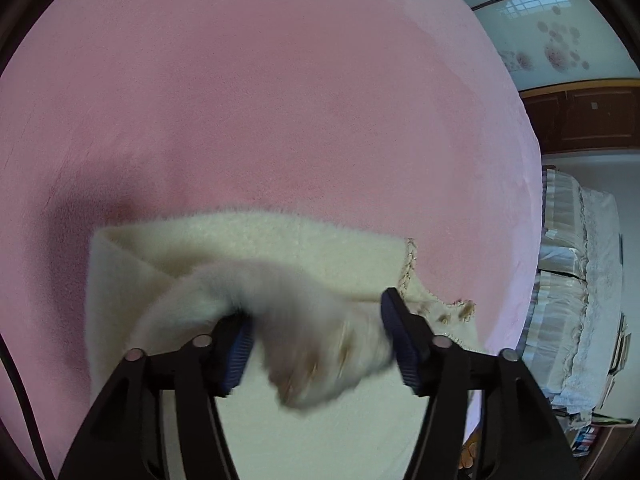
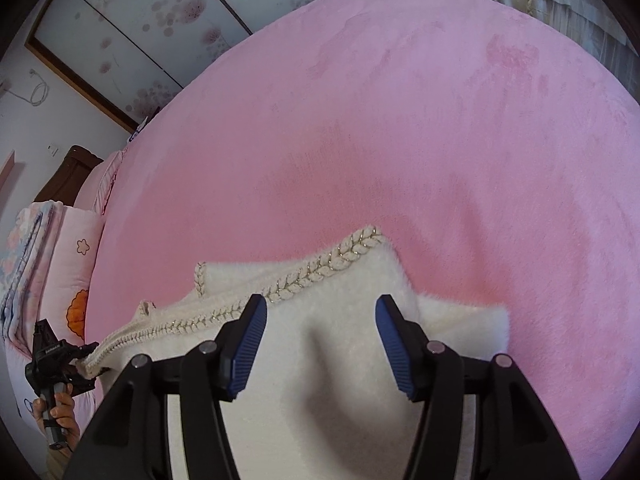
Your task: Fold large clothes
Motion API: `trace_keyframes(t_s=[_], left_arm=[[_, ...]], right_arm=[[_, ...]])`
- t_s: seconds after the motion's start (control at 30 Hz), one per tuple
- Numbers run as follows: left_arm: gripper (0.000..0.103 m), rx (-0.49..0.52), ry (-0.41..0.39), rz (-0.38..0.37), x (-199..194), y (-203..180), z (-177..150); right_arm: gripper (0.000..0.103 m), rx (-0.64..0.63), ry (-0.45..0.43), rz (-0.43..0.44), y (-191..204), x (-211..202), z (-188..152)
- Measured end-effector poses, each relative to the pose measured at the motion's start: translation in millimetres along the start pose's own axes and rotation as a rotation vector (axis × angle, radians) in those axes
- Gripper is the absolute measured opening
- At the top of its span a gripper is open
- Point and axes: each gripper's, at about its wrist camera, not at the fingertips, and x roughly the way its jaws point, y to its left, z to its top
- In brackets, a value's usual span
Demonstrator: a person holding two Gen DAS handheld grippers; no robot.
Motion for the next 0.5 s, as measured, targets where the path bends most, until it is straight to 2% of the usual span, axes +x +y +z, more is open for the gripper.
trace_keyframes(t_s=[0.07,0.13,0.17,0.33,0.43,0.5], left_arm=[[0.079,0.050,-0.060,0.003,-7.9,-9.3,-0.6],[0.091,0.118,-0.149,0.039,-22.4,-21.5,-2.0],[0.091,0.148,-0.184,0.065,-27.7,-27.2,-2.9],[0.091,0.298,-0.234,0.202,-31.4,-40.3,-8.1],[0.091,0.373,-0.268,0.249,-29.7,-34.9,-13.5],[0.091,0.396,-0.259,0.270,-25.2,-25.8,-15.2]], right_arm=[[0.057,0.001,0.003,0.002,-1.0,1.0,-0.5],[0.059,0.003,0.004,0.006,-1.3,2.3,-1.0],[0.059,0.000,0.000,0.002,-1.3,2.1,-1.0],[0.059,-0.039,-0.037,-0.042,0.1,-2.7,2.4],[0.059,-0.093,-0.049,-0.075,5.2,-2.1,6.9],[0.059,-0.168,-0.042,-0.121,9.9,4.2,7.4]])
